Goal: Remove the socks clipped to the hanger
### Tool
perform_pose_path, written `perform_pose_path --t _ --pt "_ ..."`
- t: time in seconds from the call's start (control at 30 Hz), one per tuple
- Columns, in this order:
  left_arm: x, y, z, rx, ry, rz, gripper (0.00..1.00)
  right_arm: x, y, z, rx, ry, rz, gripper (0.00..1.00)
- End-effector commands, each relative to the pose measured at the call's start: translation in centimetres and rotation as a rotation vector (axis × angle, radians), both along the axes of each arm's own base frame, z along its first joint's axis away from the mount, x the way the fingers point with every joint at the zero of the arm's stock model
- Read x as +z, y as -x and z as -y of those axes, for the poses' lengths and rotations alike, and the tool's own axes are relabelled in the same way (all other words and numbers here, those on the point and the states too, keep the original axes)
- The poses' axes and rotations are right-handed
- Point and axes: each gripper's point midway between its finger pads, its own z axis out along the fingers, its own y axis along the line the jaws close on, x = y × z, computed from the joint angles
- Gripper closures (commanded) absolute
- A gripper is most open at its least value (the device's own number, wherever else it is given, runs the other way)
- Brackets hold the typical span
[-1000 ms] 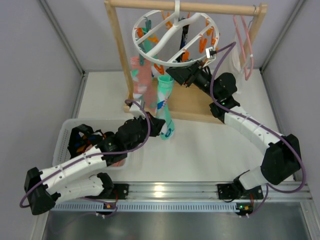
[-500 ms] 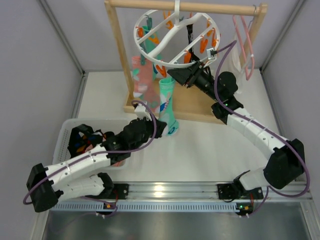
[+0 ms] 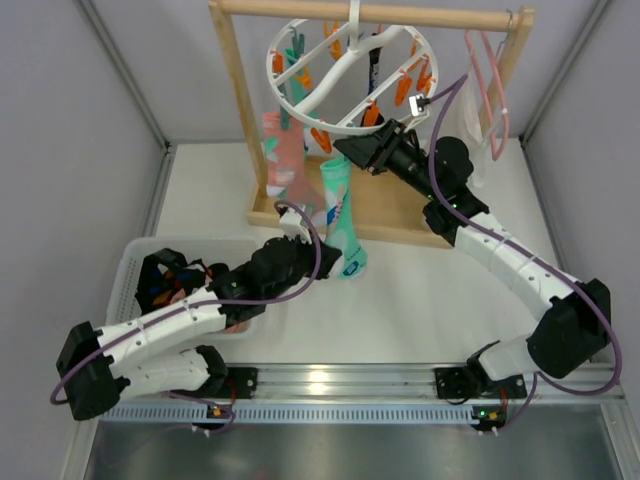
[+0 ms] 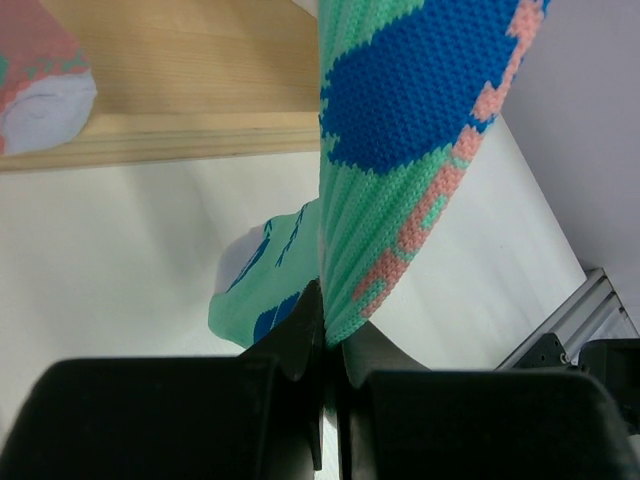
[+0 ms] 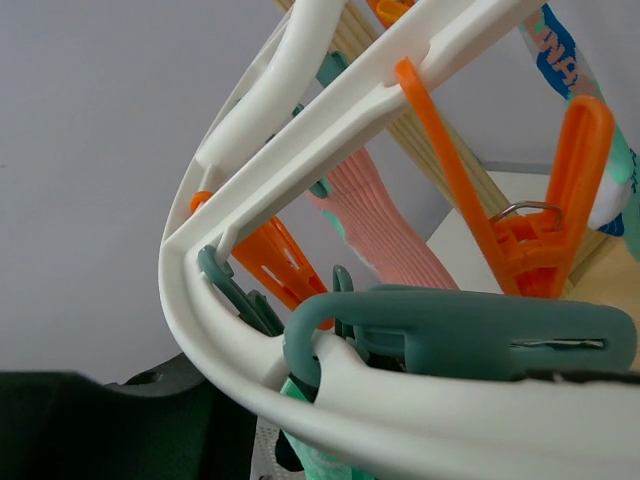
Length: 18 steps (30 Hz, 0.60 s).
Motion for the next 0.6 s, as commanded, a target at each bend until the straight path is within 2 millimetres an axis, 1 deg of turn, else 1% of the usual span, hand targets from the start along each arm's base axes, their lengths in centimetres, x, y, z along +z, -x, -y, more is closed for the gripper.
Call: perform_pose_path --t 0.0,0.07,0.1,0.2,0.27,0.33,0.37,0.4,0.43,0.47,0.57 --pt "-2.3 1.9 0.3 -0.079 -0.062 -0.051 1.00 2.3 -2.7 2.8 -0.185 -0.067 -0.028 1.00" --pt "-1.5 1.6 0.0 -0.060 -0.048 -0.035 1.00 2.5 -2.4 2.6 -0.172 -0.057 0.008 1.00" --pt "-1.1 1.5 -0.1 -0.053 -0.042 -0.028 1.00 2.6 -1.8 2.3 -0.136 -0.047 0.040 0.97" --pt "0.4 0.7 -0.6 0.004 -0.021 0.001 1.00 2.3 -0.6 1.4 -0.059 -0.019 0.100 0.76" --pt "1.4 0.2 -0.9 0.036 -0.003 0.015 1.00 1.9 0.2 0.8 -0.001 0.009 0.132 0.65" --pt "1.9 0.0 -0.8 0.048 0.004 0.017 1.00 2.0 0.9 0.5 0.037 0.014 0.163 0.60" --pt "2.4 -0.2 -0.9 0.058 0.011 0.021 1.00 1.9 1.2 0.4 0.049 0.024 0.181 0.55" --pt "2.5 -0.3 -0.9 0.064 0.015 0.019 1.00 2.1 1.8 0.3 0.076 0.024 0.203 0.53" --pt "2.7 -0.3 -0.9 0.068 0.020 0.019 1.00 2.1 2.0 0.3 0.081 0.027 0.208 0.49" --pt "3.0 -0.3 -1.0 0.071 0.024 0.021 1.00 1.9 2.3 0.4 0.087 0.034 0.220 0.41" --pt "3.6 -0.4 -1.0 0.077 0.039 0.025 1.00 1.9 3.2 0.9 0.103 0.038 0.250 0.27"
